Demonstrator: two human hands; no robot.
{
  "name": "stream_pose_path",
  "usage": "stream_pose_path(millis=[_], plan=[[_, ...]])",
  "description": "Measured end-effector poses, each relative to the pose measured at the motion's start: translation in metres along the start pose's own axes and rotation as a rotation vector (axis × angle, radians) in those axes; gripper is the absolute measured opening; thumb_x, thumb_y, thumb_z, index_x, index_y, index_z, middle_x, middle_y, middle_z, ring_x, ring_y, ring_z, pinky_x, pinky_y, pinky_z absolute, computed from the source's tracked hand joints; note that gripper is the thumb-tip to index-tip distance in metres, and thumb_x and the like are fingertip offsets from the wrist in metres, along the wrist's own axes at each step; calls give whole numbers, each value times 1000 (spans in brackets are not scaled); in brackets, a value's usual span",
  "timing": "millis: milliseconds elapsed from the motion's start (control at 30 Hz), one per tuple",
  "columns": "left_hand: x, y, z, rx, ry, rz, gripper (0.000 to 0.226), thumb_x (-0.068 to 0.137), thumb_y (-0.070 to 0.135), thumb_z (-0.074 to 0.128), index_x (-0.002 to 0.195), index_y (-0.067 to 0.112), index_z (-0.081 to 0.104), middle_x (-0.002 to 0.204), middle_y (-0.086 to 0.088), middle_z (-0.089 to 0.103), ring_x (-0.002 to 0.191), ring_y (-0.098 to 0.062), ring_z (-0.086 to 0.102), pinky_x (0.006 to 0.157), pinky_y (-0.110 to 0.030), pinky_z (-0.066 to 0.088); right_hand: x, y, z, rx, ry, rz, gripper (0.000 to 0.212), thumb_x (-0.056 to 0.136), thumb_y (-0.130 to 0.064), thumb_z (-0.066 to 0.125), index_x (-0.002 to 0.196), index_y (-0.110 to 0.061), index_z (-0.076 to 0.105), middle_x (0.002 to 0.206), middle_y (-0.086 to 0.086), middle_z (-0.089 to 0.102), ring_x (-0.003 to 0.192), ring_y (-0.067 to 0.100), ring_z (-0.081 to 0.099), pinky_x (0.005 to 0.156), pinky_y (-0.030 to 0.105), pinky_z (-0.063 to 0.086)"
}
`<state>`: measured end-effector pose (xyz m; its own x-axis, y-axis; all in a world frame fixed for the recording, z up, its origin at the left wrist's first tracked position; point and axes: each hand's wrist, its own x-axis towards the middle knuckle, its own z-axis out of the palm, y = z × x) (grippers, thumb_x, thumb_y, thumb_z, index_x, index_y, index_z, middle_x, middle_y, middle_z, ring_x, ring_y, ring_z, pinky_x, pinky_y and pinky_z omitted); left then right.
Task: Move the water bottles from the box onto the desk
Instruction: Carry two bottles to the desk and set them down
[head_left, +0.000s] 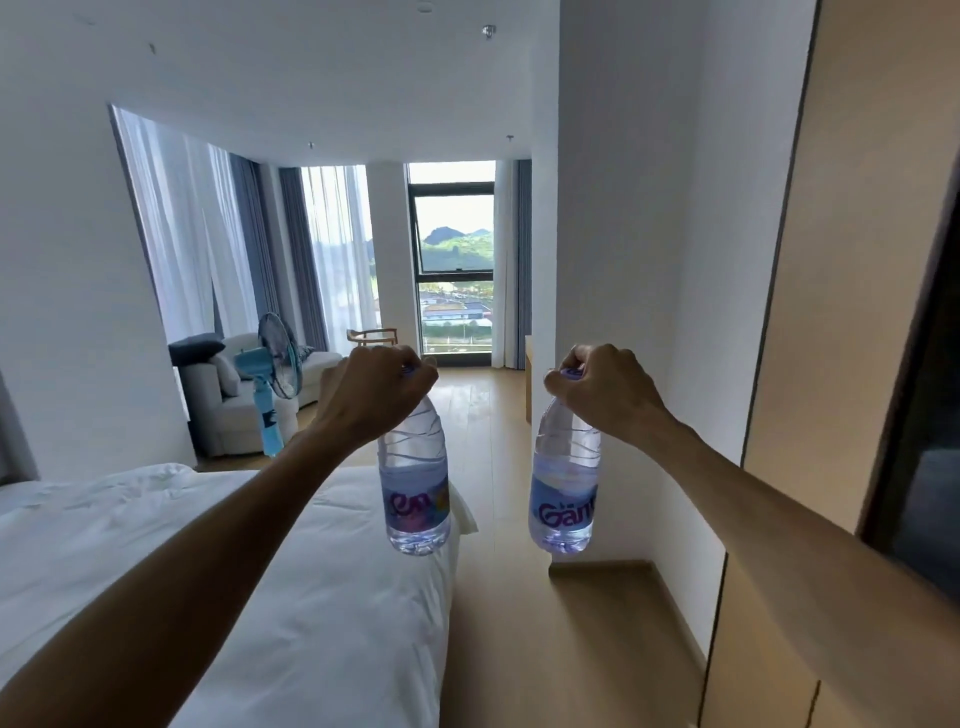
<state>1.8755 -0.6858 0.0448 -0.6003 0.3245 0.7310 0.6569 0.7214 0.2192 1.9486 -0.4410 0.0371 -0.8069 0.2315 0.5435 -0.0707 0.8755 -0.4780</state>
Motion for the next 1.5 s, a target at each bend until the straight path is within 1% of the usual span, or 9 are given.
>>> stream_pose_path(millis=[100,233,400,600,767,900,1067,1267,1500], plan=[[43,-24,46,19,6,-2,49,86,53,42,82,15,73,60,7,56,54,-14,56,62,-34,55,54,27,28,-4,8,-35,19,86,-35,62,84,-16,63,74,-1,63,73,19,61,66,27,44],[101,-55,106,31,7,-20,38,94,46,52,86,15,72,61,9,55,54,-8,55,63,-33,55,130,59,57,-98,-8,-98,23,87,-40,61,90,-17,65,79,-1,64,75,17,58,70,27,40],[170,-87,170,67,-3,-17,34,94,42,52,84,15,70,56,16,48,50,-2,48,55,-22,42,226,93,91,-166,-30,-125,23,85,-42,59,89,-20,64,79,-1,64,79,20,61,78,33,48],[252,-128,242,79,12,-23,37,96,39,53,90,9,72,62,8,51,50,1,46,51,-17,35,331,136,149,-138,41,-109,27,87,-44,58,94,-19,66,78,-4,62,76,18,60,80,36,53],[318,-179,308,45,35,-22,36,95,39,53,87,8,72,63,6,55,51,-7,51,59,-29,52,421,172,206,-139,30,-119,24,88,-42,59,91,-19,66,76,-5,60,74,16,57,72,29,45],[381,-224,363,37,44,-1,37,95,39,53,86,9,71,61,9,50,52,-7,48,64,-32,52,501,195,253,-145,8,-129,25,88,-42,60,89,-19,66,76,-5,62,75,17,61,73,30,51],[466,-278,427,54,8,16,38,95,43,52,89,11,71,66,7,56,54,-3,50,65,-30,50,601,219,305,-122,36,-127,23,87,-43,62,88,-20,64,77,-6,62,76,17,61,76,33,53],[554,-337,505,73,2,-9,44,92,49,46,93,13,72,73,3,63,60,-15,57,69,-40,56,707,253,368,-100,58,-121,27,87,-43,61,94,-18,66,78,-5,61,78,18,61,76,31,49],[644,-399,602,108,-18,-26,37,95,42,50,86,13,72,61,7,58,53,-10,55,58,-23,46,835,305,451,-30,37,-172,26,86,-39,63,87,-14,68,75,-3,65,76,18,63,77,34,53]])
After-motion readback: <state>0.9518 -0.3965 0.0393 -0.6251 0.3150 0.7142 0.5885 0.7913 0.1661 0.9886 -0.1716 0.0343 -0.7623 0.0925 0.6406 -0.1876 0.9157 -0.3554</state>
